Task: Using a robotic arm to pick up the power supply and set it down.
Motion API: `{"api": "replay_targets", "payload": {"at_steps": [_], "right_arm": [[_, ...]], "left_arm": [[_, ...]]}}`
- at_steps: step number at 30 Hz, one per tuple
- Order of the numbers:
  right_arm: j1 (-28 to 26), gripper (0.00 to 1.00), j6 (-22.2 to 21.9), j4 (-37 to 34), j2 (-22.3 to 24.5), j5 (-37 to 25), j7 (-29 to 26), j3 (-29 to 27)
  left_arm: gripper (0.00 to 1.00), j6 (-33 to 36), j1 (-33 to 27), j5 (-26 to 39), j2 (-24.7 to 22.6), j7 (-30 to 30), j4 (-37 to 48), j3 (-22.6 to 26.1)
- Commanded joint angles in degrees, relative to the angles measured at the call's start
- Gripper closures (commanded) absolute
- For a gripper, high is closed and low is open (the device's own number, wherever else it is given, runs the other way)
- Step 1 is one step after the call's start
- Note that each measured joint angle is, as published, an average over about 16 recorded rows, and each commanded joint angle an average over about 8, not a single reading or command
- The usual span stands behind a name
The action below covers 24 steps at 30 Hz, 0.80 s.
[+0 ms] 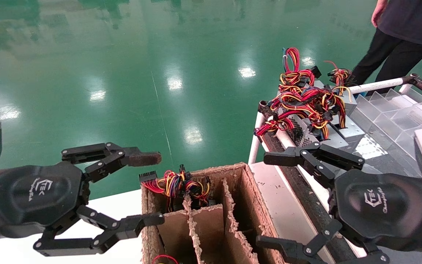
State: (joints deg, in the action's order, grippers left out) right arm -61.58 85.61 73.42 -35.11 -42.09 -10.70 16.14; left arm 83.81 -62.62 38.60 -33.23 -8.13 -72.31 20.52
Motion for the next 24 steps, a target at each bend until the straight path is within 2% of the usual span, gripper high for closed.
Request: {"api": "replay_targets", "payload": {"at_steps": [1, 9, 18, 24], "right_arm": [[0.0, 0.0, 0.1, 0.0, 0.1, 0.1, 0.0, -0.1], [0.0, 0.0, -0.8, -0.3, -1.1, -1.9, -0.2, 1.2], [-1.9, 0.0, -0.7, -0.6, -4.7, -8.4, -2.4, 6.1], [-3.1, 0.0, -0.1, -0.2, -5.2, -11.7, -2.7, 7.9]], "left_arm": [[1.0, 0.0, 0.0, 0.0, 0.0, 0.0, 0.0, 0.0], [1.0, 0.0, 0.0, 0.0, 0.0, 0.0, 0.0, 0.0], [1.0, 0.0, 0.0, 0.0, 0.0, 0.0, 0.0, 0.0], [1.0, 0.0, 0.0, 0.0, 0.0, 0.0, 0.0, 0.0]]}}
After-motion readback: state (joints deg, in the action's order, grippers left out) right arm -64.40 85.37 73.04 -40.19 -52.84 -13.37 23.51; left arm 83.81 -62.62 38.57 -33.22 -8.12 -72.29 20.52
